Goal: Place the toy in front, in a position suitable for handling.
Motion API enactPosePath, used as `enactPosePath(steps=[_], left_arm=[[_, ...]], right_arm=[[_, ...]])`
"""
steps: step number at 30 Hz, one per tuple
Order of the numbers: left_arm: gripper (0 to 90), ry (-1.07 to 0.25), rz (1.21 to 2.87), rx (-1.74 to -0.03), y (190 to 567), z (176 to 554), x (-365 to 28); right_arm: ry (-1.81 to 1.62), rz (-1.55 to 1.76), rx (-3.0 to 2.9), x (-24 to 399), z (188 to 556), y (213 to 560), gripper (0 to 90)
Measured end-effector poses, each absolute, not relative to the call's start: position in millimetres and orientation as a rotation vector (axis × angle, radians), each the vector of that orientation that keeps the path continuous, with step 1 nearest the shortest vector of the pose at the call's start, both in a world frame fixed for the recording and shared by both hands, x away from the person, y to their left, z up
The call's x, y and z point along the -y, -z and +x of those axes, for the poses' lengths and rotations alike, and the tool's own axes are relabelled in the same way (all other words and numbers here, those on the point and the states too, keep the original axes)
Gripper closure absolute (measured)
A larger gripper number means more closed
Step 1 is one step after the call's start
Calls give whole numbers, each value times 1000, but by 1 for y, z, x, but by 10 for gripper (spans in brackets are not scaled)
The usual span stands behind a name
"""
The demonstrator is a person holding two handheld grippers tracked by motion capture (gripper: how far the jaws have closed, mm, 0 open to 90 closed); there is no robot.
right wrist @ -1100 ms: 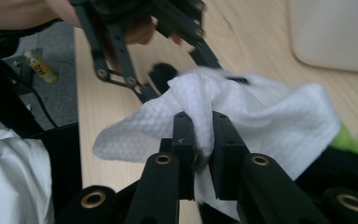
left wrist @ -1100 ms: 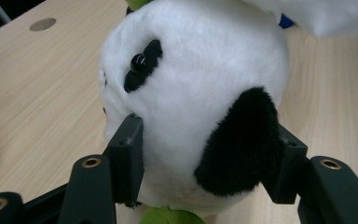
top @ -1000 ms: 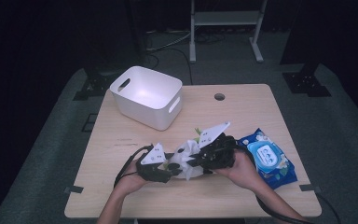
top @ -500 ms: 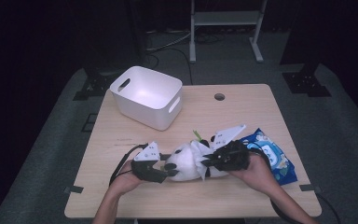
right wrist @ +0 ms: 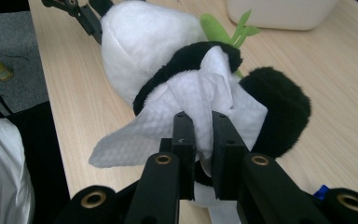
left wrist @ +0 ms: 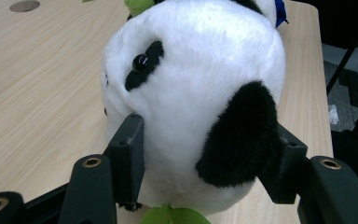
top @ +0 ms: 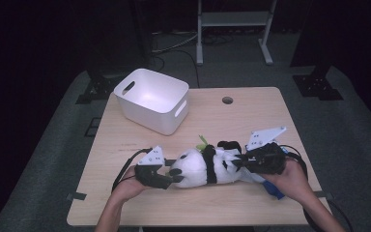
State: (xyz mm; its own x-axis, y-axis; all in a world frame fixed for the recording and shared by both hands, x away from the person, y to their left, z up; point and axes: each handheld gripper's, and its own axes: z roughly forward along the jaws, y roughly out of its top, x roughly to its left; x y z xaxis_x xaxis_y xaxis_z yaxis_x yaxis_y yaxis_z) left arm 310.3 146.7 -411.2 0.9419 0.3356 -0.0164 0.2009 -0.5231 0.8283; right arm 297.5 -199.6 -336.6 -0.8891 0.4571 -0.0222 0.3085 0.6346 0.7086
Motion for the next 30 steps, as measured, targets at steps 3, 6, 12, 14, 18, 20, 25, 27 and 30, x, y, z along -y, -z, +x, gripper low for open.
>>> enactPosePath(steps=[3,6,12,14,18,20,25,27,30], left_arm=[[390,-183,2137,-387,413,311,-147],[357,-183,2140,-387,414,312,-148],[223,-265,2134,-346,414,311,-150],[189,-283,2128,-325,413,310,-148],[121,-317,2142,-286,415,310,-143],[95,-344,2155,-262,418,310,-138],[137,-381,2147,-279,422,311,-136],[224,-394,2139,-282,422,310,-137],[332,-393,2136,-284,421,309,-138]], right_arm=[[-1091,615,-2675,191,303,343,808],[-1108,608,-2686,182,307,346,808],[-1119,610,-2687,175,317,348,810],[-1136,632,-2683,177,320,349,811],[-1154,640,-2681,177,324,350,811],[-1166,648,-2676,176,324,350,811],[-1180,651,-2665,175,326,352,810],[-1181,649,-2660,174,326,352,810],[-1190,654,-2658,174,325,351,809]])
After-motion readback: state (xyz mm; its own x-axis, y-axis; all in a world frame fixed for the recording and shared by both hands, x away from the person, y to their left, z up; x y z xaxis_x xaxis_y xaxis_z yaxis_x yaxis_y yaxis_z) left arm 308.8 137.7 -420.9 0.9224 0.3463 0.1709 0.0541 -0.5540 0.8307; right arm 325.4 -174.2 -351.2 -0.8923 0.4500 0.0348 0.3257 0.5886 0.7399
